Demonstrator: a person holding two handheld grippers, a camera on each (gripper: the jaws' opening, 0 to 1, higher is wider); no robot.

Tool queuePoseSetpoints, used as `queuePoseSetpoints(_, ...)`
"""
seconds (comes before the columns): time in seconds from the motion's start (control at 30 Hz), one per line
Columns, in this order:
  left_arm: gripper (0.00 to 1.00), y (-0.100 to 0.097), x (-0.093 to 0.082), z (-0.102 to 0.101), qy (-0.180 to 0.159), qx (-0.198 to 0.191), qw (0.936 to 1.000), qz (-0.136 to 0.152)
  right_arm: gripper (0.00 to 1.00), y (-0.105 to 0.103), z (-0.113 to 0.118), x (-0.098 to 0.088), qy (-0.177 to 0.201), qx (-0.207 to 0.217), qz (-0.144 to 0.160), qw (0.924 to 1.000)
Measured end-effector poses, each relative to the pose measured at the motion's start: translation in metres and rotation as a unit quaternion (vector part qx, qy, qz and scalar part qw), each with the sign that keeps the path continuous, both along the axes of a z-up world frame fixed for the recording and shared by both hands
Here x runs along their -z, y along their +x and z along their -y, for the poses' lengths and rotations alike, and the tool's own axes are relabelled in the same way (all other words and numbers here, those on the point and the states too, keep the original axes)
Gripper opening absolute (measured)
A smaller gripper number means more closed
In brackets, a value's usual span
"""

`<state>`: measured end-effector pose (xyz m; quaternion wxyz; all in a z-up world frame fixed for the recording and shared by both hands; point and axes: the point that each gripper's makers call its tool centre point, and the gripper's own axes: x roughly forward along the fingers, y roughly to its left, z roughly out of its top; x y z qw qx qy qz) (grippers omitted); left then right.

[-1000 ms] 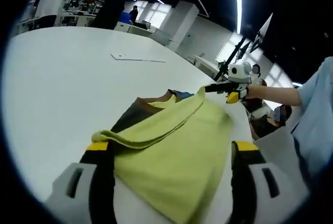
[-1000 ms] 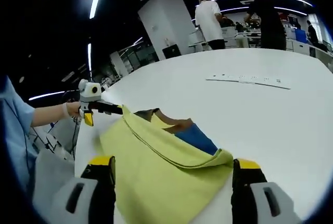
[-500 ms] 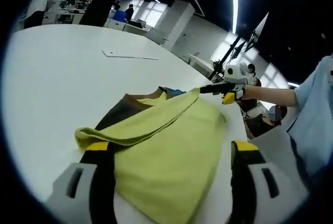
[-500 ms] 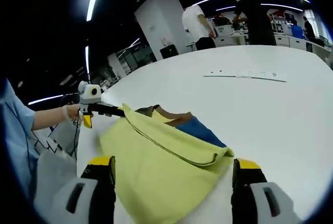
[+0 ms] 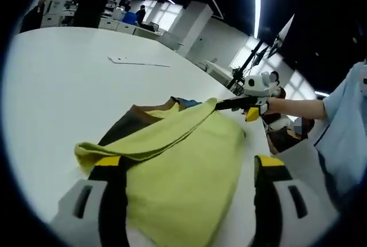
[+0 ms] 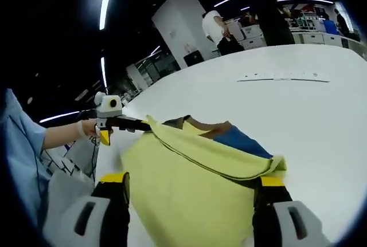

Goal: Fold the garment on the visible template until the final outline fits inside the template.

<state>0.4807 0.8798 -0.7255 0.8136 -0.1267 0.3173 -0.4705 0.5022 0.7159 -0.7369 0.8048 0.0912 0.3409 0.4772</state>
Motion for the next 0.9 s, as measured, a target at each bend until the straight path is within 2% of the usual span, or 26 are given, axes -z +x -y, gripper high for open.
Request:
queuePoseSetpoints(0.2,0.9,0.013,-0.002,0.003,-0.002,-0.008,0.9999,0.007,0.92,0.016,-0.013,-0.003,0.008,0.01,0.012,0.9998)
queuePoseSetpoints(0.5,0.93,0.035,-0.001,-0.017,0.014,-0.046,0.9986,0.02,0.97,0.043,-0.006,-0.005,-0.008,0.026,0.032,0.9991)
queuePoseSetpoints(0.9,0.92,0.029,-0.002,-0.02,0.018,-0.047,0.9986,0.019,0.96,0.033,-0.002,-0.006,-0.019,0.02,0.034,0.999)
